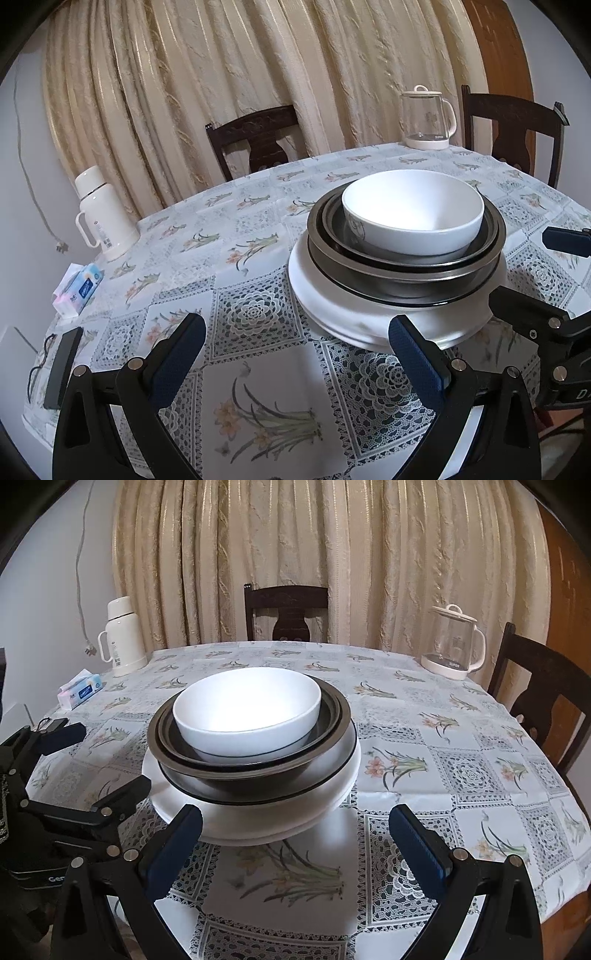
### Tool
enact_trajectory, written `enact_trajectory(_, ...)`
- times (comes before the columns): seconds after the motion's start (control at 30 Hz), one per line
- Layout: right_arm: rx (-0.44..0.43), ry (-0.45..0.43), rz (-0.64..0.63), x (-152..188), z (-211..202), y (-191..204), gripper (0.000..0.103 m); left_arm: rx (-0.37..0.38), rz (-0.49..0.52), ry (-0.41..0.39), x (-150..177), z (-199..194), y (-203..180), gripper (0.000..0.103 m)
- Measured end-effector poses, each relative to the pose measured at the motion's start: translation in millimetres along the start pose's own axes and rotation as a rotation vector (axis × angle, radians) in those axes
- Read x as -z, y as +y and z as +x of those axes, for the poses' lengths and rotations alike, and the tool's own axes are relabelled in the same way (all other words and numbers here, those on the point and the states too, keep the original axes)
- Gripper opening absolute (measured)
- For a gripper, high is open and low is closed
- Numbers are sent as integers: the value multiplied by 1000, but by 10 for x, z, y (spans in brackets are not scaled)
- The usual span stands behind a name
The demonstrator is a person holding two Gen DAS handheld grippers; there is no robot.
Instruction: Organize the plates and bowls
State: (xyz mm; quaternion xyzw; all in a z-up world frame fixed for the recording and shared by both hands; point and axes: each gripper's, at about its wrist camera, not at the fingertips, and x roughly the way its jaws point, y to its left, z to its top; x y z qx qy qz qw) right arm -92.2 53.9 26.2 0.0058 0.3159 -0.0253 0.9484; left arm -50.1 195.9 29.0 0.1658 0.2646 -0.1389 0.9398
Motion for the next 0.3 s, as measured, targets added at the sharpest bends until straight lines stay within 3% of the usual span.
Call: enact_trajectory(0.3, 5, 2, -11, 16, -2, 50, 103, 4, 4, 5, 8, 23, -22, 100)
